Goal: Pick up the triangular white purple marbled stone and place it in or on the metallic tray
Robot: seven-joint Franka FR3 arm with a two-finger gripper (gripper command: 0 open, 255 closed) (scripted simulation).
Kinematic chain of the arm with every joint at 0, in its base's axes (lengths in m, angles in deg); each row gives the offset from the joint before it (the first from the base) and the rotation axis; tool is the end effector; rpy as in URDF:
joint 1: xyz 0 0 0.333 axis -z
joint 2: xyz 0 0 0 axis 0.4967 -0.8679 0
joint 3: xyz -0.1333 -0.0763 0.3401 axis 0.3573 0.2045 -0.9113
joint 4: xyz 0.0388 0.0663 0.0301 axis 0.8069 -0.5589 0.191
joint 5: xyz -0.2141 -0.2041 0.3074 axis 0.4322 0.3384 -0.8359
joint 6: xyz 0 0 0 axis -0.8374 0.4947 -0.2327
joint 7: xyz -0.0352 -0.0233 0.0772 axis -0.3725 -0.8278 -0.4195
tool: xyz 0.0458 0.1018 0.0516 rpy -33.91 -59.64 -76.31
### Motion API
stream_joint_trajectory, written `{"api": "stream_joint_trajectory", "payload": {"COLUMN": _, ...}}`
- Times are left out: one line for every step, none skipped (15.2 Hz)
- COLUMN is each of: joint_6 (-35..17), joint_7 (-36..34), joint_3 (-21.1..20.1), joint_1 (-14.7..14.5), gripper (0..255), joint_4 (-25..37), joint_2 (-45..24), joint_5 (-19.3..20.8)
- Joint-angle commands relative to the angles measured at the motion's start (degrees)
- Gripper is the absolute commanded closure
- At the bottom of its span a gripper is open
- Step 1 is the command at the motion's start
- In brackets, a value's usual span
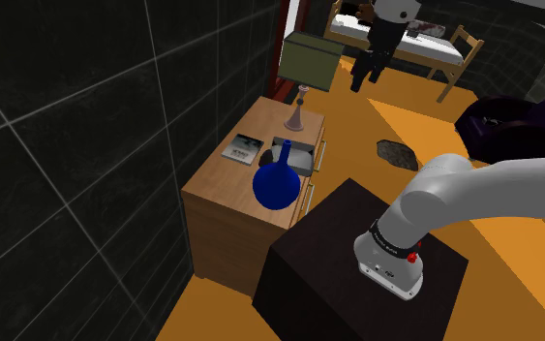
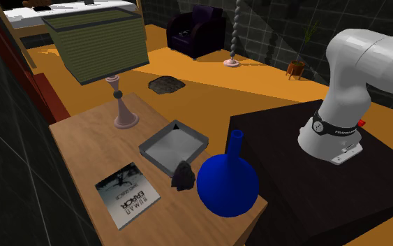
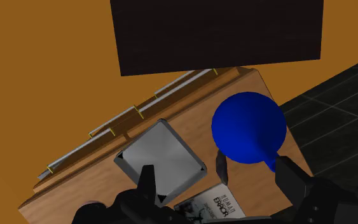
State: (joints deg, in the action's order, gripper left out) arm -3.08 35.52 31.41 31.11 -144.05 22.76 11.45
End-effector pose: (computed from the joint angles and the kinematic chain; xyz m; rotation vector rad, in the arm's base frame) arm 0.2841 -0.0485 0.6283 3.0715 -0.0437 0.0113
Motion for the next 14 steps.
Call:
{"api": "stream_joint_trajectory", "payload": {"joint_6": 0.00, "joint_7": 0.00, "joint_3": 0.00, "joint_1": 0.00, "gripper": 0, "joint_4": 0.00, "joint_2": 0.00, "joint_5": 0.00}}
{"api": "stream_joint_trajectory", "payload": {"joint_6": -1.59, "joint_7": -0.71, "joint_3": -0.07, "joint_1": -0.01, "gripper": 0, "joint_4": -0.62, "joint_2": -1.41, "joint_5": -0.35}}
{"api": "stream_joint_trajectory", "payload": {"joint_6": -3.18, "joint_7": -1.41, "joint_3": -0.14, "joint_1": -0.02, "gripper": 0, "joint_4": -1.17, "joint_2": -2.89, "joint_5": -0.71}}
{"api": "stream_joint_trajectory", "payload": {"joint_6": -4.77, "joint_7": -2.08, "joint_3": -0.20, "joint_1": -0.04, "gripper": 0, "joint_4": -1.64, "joint_2": -4.44, "joint_5": -1.06}}
{"api": "stream_joint_trajectory", "payload": {"joint_6": -6.36, "joint_7": -2.74, "joint_3": -0.26, "joint_1": -0.07, "gripper": 0, "joint_4": -2.05, "joint_2": -6.05, "joint_5": -1.41}}
{"api": "stream_joint_trajectory", "payload": {"joint_6": -7.94, "joint_7": -3.38, "joint_3": -0.31, "joint_1": -0.10, "gripper": 0, "joint_4": -2.38, "joint_2": -7.72, "joint_5": -1.75}}
{"api": "stream_joint_trajectory", "payload": {"joint_6": -9.51, "joint_7": -4.00, "joint_3": -0.36, "joint_1": -0.14, "gripper": 0, "joint_4": -2.64, "joint_2": -9.45, "joint_5": -2.11}}
{"api": "stream_joint_trajectory", "payload": {"joint_6": -11.07, "joint_7": -4.59, "joint_3": -0.40, "joint_1": -0.19, "gripper": 0, "joint_4": -2.83, "joint_2": -11.23, "joint_5": -2.46}}
{"api": "stream_joint_trajectory", "payload": {"joint_6": -12.61, "joint_7": -5.16, "joint_3": -0.44, "joint_1": -0.23, "gripper": 0, "joint_4": -2.94, "joint_2": -13.07, "joint_5": -2.82}}
{"api": "stream_joint_trajectory", "payload": {"joint_6": -14.14, "joint_7": -5.72, "joint_3": -0.47, "joint_1": -0.28, "gripper": 0, "joint_4": -2.98, "joint_2": -14.97, "joint_5": -3.19}}
{"api": "stream_joint_trajectory", "payload": {"joint_6": -15.64, "joint_7": -6.25, "joint_3": -0.49, "joint_1": -0.35, "gripper": 0, "joint_4": -2.94, "joint_2": -16.91, "joint_5": -3.55}}
{"api": "stream_joint_trajectory", "payload": {"joint_6": -17.11, "joint_7": -6.76, "joint_3": -0.51, "joint_1": -0.42, "gripper": 0, "joint_4": -2.83, "joint_2": -18.89, "joint_5": -3.93}}
{"api": "stream_joint_trajectory", "payload": {"joint_6": -18.56, "joint_7": -7.25, "joint_3": -0.52, "joint_1": -0.50, "gripper": 0, "joint_4": -2.65, "joint_2": -20.92, "joint_5": -4.31}}
{"api": "stream_joint_trajectory", "payload": {"joint_6": -19.97, "joint_7": -7.71, "joint_3": -0.53, "joint_1": -0.57, "gripper": 0, "joint_4": -2.39, "joint_2": -22.98, "joint_5": -4.70}}
